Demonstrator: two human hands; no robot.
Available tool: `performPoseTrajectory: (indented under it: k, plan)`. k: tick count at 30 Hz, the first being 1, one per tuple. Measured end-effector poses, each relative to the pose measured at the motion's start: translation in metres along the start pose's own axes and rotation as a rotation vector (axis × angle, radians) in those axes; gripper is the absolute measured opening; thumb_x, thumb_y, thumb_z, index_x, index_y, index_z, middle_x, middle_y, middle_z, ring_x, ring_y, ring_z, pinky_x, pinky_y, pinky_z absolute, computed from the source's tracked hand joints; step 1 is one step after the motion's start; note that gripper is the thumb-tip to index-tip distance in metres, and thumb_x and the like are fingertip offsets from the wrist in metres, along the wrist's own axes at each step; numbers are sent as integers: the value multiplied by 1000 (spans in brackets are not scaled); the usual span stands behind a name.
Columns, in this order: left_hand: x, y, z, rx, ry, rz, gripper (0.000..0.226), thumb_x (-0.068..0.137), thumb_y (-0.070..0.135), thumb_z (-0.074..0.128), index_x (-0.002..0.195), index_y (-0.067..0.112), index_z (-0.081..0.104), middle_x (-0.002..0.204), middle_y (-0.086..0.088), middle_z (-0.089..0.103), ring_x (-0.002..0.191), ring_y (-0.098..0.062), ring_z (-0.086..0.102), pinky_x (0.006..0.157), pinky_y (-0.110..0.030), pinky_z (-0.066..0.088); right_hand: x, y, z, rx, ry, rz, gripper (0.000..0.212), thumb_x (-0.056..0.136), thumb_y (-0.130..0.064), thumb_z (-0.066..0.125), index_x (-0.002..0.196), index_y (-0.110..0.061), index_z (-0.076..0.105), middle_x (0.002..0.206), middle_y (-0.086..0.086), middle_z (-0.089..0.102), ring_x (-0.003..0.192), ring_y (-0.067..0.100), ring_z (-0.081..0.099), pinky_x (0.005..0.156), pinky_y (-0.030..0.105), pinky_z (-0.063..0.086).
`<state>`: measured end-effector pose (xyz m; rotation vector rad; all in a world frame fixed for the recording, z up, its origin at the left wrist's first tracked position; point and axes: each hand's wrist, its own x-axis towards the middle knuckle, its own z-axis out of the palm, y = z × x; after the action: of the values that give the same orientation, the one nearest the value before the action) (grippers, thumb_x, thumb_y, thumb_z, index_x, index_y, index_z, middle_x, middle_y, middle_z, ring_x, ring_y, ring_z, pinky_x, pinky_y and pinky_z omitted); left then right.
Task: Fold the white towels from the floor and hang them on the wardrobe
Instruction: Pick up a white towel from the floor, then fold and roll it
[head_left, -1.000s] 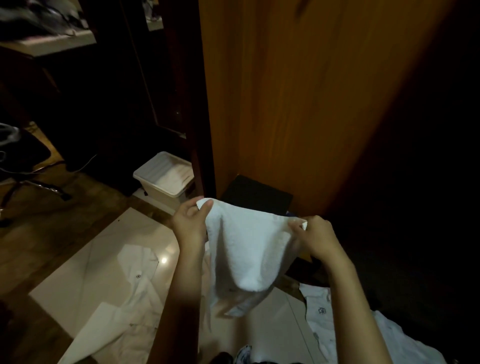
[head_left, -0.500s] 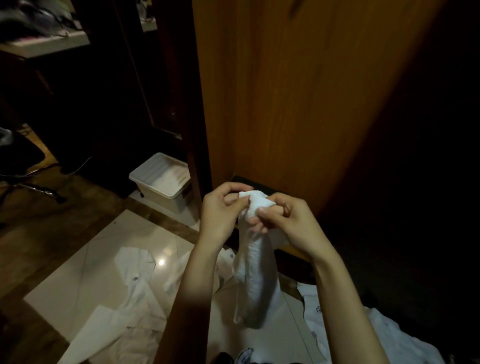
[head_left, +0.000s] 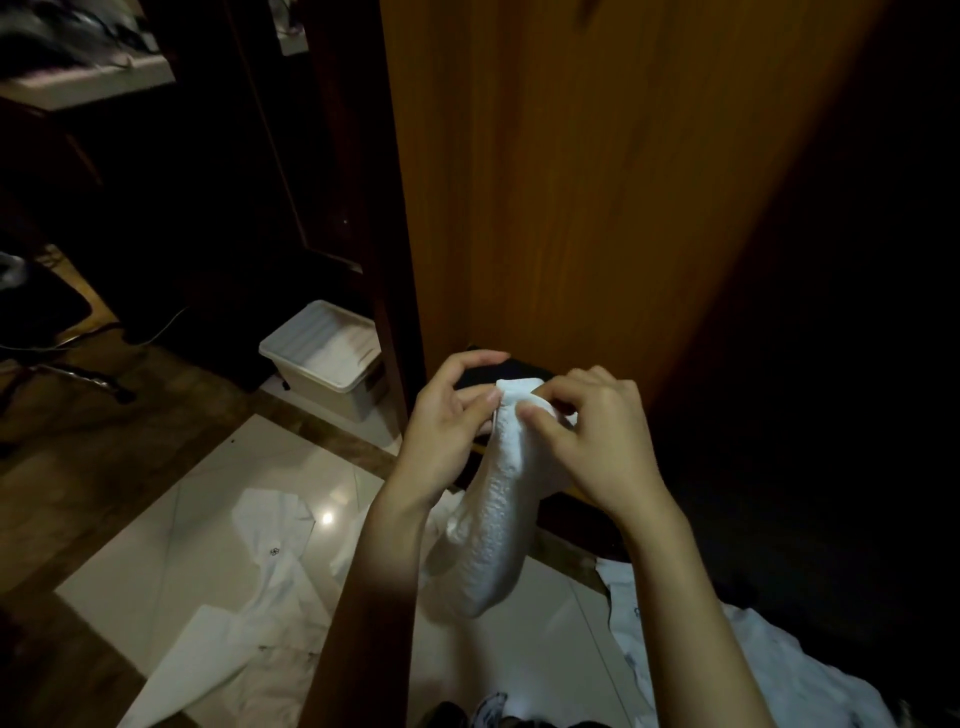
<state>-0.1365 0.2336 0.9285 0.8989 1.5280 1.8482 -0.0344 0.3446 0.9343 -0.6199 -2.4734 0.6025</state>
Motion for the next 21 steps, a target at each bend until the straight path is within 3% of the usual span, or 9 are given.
performPoseTrajectory:
  k: [4,9,13,15,18,21]
  plan:
    - [-2,7,-2,11,4,13,27,95,3,49,118,20,51,80,6,74,80,-6,70,68,-14,51,0,-5,5,92,34,16,15,87,-32,63,85,-20,72,78,-7,67,79,11,54,84,47,45]
    - [-2,7,-2,83,19,13,39,83,6,67,113,28,53,86,5,75,86,-10,71,71,-18,53,-1,-5,9,194,48,37,13,86,-32,66,81,-22,72,73,-12,65,76,8,55,81,48,46]
    - [-3,6,-3,90,24,18,32,87,4,63,109,26,56,86,3,75,84,-12,72,69,-19,54,-2,-5,7,211,35,43,17,85,-34,70,81,-18,75,73,-10,62,75,6,54,69,27,43]
    - [-5,5,-4,92,21,25,30,88,2,60,108,24,56,83,4,75,82,-10,71,68,-17,53,-1,-4,3,238,-47,56,17,82,-33,72,85,-16,75,77,-8,60,76,7,54,64,19,37]
    - [-7,3,-5,78,71,45,31,87,-1,60,105,24,58,81,6,75,80,-8,71,66,-17,53,-1,0,-4,348,-199,72,15,79,-28,75,90,-19,75,89,-9,60,86,4,56,70,14,39]
    - [-7,1,-7,71,116,55,33,84,0,62,105,25,58,81,5,74,80,-10,71,67,-19,54,-6,3,-5,468,-226,73,11,77,-28,76,88,-25,73,88,-12,65,87,1,59,73,12,42]
